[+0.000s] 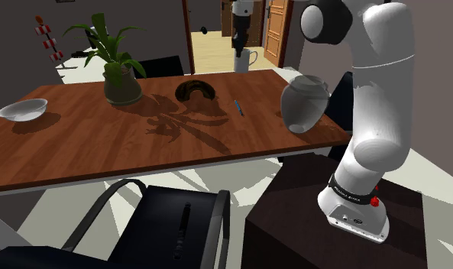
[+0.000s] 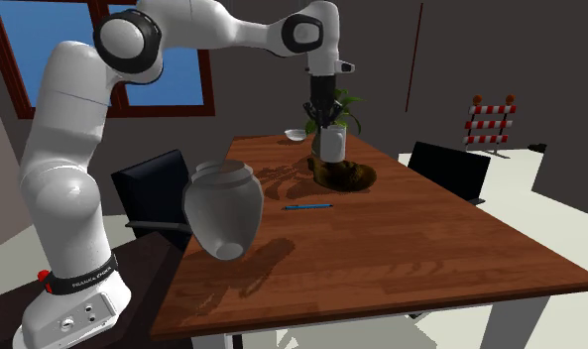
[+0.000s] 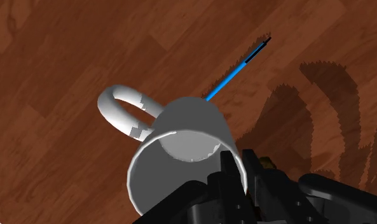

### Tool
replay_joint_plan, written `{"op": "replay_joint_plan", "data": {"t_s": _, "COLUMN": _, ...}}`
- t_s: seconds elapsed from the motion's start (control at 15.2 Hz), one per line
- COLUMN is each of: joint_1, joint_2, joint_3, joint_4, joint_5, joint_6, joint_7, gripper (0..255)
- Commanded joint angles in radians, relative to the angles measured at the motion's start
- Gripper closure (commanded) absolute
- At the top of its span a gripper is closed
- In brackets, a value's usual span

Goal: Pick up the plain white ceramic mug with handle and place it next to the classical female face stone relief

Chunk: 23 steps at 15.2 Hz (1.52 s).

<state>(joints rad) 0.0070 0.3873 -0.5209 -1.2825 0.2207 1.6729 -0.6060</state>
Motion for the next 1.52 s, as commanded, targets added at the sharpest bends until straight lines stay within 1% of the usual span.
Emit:
{"op": "replay_joint_plan", "data": {"t_s": 0.0, "joint_1": -0.009, "joint_2": 0.072, "joint_3": 0.015, "joint_4": 0.109, "joint_5": 0.027, "joint_6": -0.04, "joint_7": 0.027, "gripper": 255}}
{"op": "replay_joint_plan", "data": {"t_s": 0.2, "joint_1": -0.041, "joint_2": 0.207, "joint_3": 0.042, "joint_4": 0.326, "joint_5": 0.069, "joint_6": -0.12, "joint_7": 0.073, "gripper": 255}}
{"op": "replay_joint_plan", "data": {"t_s": 0.26, "joint_1": -0.064, "joint_2": 0.276, "joint_3": 0.055, "joint_4": 0.444, "joint_5": 0.089, "joint_6": -0.167, "joint_7": 0.095, "gripper": 255}}
{"op": "replay_joint_plan", "data": {"t_s": 0.53, "joint_1": -0.032, "joint_2": 0.238, "joint_3": 0.049, "joint_4": 0.321, "joint_5": 0.076, "joint_6": -0.085, "joint_7": 0.086, "gripper": 255}}
{"op": "replay_joint_plan", "data": {"t_s": 0.79, "joint_1": -0.01, "joint_2": 0.216, "joint_3": 0.046, "joint_4": 0.227, "joint_5": 0.07, "joint_6": -0.016, "joint_7": 0.079, "gripper": 255}}
{"op": "replay_joint_plan", "data": {"t_s": 1.45, "joint_1": 0.022, "joint_2": 0.197, "joint_3": 0.046, "joint_4": 0.058, "joint_5": 0.068, "joint_6": 0.131, "joint_7": 0.064, "gripper": 255}}
